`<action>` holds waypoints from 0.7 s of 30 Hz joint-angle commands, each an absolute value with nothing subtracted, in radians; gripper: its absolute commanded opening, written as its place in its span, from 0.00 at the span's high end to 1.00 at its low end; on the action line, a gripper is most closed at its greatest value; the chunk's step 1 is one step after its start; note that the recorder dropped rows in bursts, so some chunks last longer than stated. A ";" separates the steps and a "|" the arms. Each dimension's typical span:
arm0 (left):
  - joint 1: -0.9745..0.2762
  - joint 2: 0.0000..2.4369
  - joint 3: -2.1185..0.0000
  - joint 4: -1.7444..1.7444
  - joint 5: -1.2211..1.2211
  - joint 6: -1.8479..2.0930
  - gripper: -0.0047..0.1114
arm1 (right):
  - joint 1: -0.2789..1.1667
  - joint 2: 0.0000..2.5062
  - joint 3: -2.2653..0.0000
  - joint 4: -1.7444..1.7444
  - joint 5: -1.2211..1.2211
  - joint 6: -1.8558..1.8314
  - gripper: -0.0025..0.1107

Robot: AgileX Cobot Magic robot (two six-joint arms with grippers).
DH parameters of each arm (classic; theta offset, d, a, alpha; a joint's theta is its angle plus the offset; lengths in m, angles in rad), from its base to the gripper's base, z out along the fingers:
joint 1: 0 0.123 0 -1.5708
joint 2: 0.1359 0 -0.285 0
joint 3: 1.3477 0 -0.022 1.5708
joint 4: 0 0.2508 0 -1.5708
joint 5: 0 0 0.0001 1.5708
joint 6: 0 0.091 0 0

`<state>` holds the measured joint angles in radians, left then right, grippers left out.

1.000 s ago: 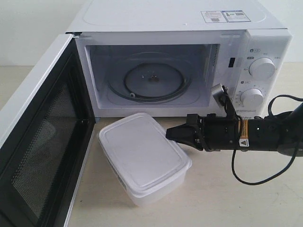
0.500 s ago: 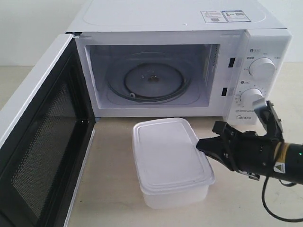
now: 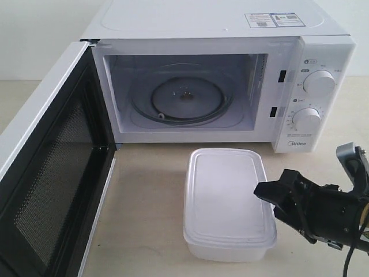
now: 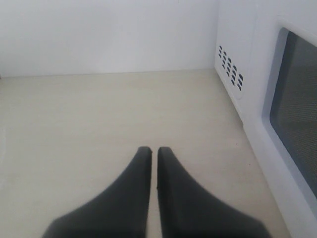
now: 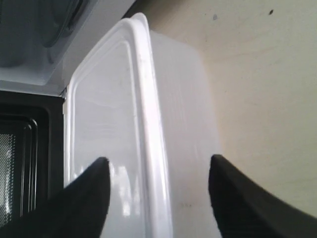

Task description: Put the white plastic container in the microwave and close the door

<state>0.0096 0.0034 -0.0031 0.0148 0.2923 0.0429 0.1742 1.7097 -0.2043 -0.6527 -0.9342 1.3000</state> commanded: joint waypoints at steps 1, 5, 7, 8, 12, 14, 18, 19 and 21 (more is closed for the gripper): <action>0.002 0.000 0.000 0.007 0.288 0.034 0.92 | 0.168 1.704 -0.203 -0.725 -0.963 1.324 0.50; 0.002 0.000 0.000 0.007 0.288 0.034 0.92 | 0.061 1.704 -0.224 -0.887 -1.018 1.363 0.58; 0.002 0.000 0.000 0.007 0.288 0.034 0.92 | -0.022 1.704 -0.260 -1.082 -1.040 1.434 0.58; 0.002 0.000 0.000 0.007 0.288 0.034 0.92 | -0.067 1.704 -0.287 -1.182 -1.043 1.477 0.58; 0.002 0.000 0.000 0.007 0.288 0.034 0.92 | -0.183 1.715 -0.365 -1.356 -1.069 1.607 0.58; 0.002 0.000 0.000 0.007 0.288 0.034 0.92 | -0.192 1.752 -0.402 -1.388 -1.133 1.616 0.58; 0.002 0.000 0.000 0.007 0.288 0.034 0.92 | -0.189 1.866 -0.466 -1.483 -1.179 1.653 0.58; 0.002 0.000 0.000 0.007 0.288 0.034 0.92 | -0.191 1.912 -0.478 -1.481 -1.220 1.643 0.58; 0.002 0.000 0.000 0.007 0.288 0.034 0.92 | -0.200 1.976 -0.492 -1.482 -1.221 1.609 0.58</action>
<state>0.0096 0.0034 -0.0031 0.0148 0.2923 0.0429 -0.1862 1.8973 -0.4681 -1.4560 -1.1850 1.6391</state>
